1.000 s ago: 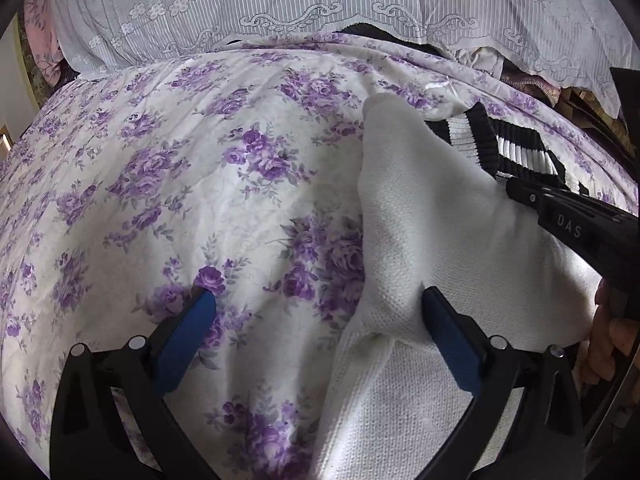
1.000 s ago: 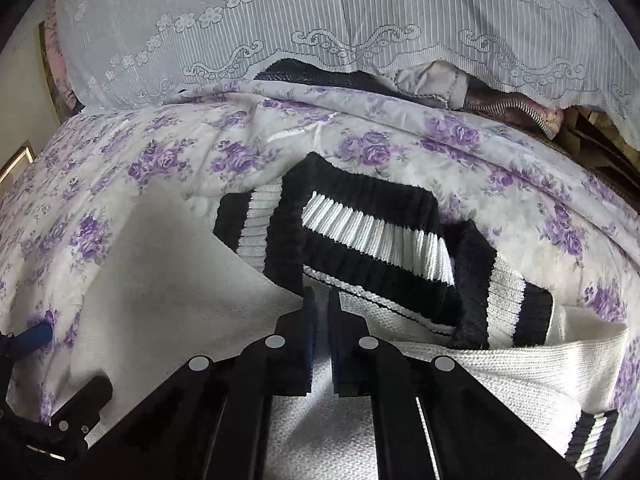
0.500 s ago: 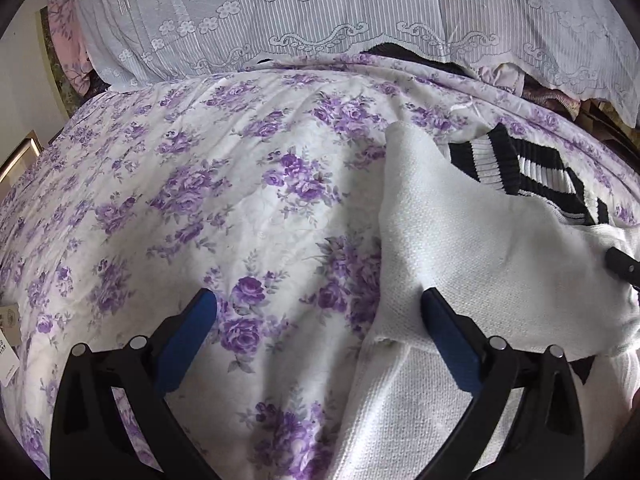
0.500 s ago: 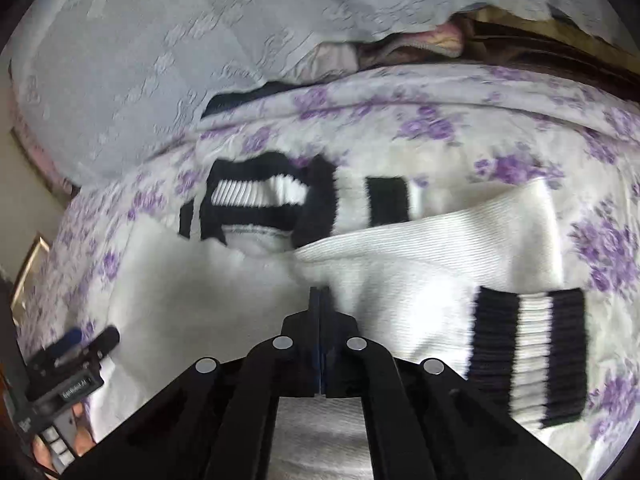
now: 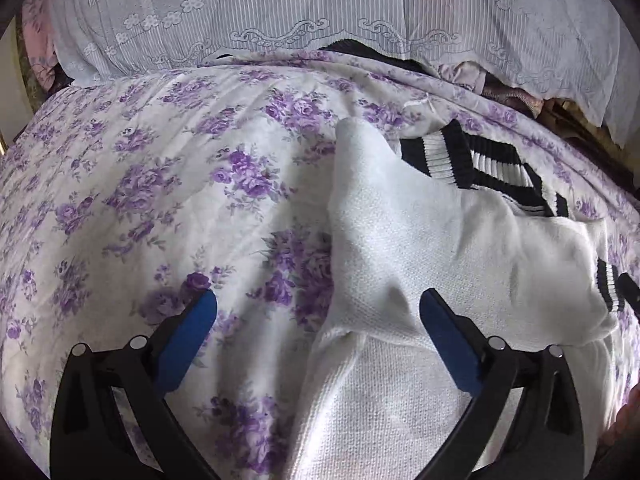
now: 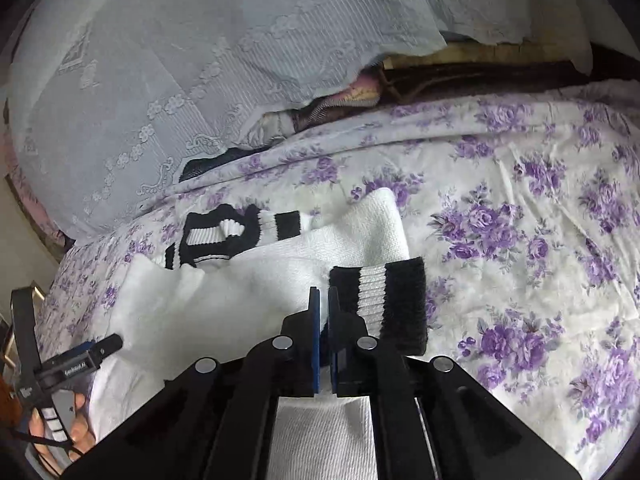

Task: Fold small clothes
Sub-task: 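Lift the right gripper away from the sweater and pull both tools back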

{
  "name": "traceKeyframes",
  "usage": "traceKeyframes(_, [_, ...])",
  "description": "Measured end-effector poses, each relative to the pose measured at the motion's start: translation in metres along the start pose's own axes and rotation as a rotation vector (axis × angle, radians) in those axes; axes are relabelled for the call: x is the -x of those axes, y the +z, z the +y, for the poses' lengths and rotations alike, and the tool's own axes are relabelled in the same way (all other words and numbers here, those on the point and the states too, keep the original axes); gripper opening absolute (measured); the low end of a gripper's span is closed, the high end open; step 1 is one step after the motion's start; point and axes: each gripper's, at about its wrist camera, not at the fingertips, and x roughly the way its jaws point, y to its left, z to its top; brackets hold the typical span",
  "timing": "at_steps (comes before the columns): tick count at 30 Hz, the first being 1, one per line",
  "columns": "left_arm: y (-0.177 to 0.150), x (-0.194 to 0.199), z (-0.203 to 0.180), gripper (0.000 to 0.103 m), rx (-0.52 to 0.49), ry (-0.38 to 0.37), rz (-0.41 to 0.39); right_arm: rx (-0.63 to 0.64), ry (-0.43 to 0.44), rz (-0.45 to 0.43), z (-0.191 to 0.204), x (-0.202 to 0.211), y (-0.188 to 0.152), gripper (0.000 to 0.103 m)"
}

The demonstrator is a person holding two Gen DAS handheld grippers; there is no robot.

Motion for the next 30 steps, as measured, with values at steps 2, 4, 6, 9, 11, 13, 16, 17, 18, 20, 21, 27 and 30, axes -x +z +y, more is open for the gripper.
traceKeyframes(2, [-0.004,-0.017,-0.008,0.099,-0.055,0.065,0.059,-0.047,0.0,0.097,-0.013,-0.021,-0.005,0.006])
traceKeyframes(4, [-0.003,-0.019,-0.004,0.099,-0.034,0.037,0.075,-0.104,0.047,0.097,-0.024,-0.021,-0.003,0.002])
traceKeyframes(6, [-0.005,-0.018,0.0,0.099,-0.019,0.022,0.076,-0.096,0.042,0.077,-0.022,-0.016,-0.006,0.001])
traceKeyframes(9, [-0.008,-0.003,-0.001,0.099,-0.026,0.04,0.03,-0.061,0.002,0.008,-0.012,0.008,-0.012,0.012])
traceKeyframes(11, [-0.011,0.007,-0.005,0.099,-0.053,0.062,-0.004,-0.045,-0.008,-0.03,-0.008,0.025,-0.018,0.034])
traceKeyframes(13, [-0.014,0.016,-0.008,0.099,-0.075,0.061,-0.028,-0.024,0.011,-0.021,-0.004,0.035,-0.024,0.035])
traceKeyframes(16, [-0.021,0.021,-0.016,0.099,-0.121,0.052,-0.023,-0.005,0.015,0.123,-0.005,0.02,-0.04,0.046])
traceKeyframes(17, [-0.025,0.021,-0.019,0.099,-0.135,0.063,-0.015,-0.016,0.024,0.161,-0.008,0.014,-0.045,0.047])
traceKeyframes(18, [-0.029,0.02,-0.02,0.099,-0.145,0.072,-0.007,-0.031,0.035,0.144,-0.009,0.017,-0.045,0.047])
traceKeyframes(20, [-0.034,0.021,-0.02,0.099,-0.152,0.074,0.003,-0.028,0.02,0.131,-0.009,0.022,-0.047,0.047])
traceKeyframes(21, [-0.036,0.024,-0.019,0.099,-0.149,0.074,-0.004,-0.025,0.018,0.128,-0.008,0.024,-0.049,0.047])
traceKeyframes(27, [-0.052,0.052,-0.015,0.099,-0.15,0.087,-0.052,-0.018,-0.006,0.048,-0.005,0.061,-0.064,0.047])
traceKeyframes(30, [-0.063,0.067,-0.017,0.099,-0.164,0.092,-0.075,0.015,-0.007,0.025,0.001,0.083,-0.076,0.047])
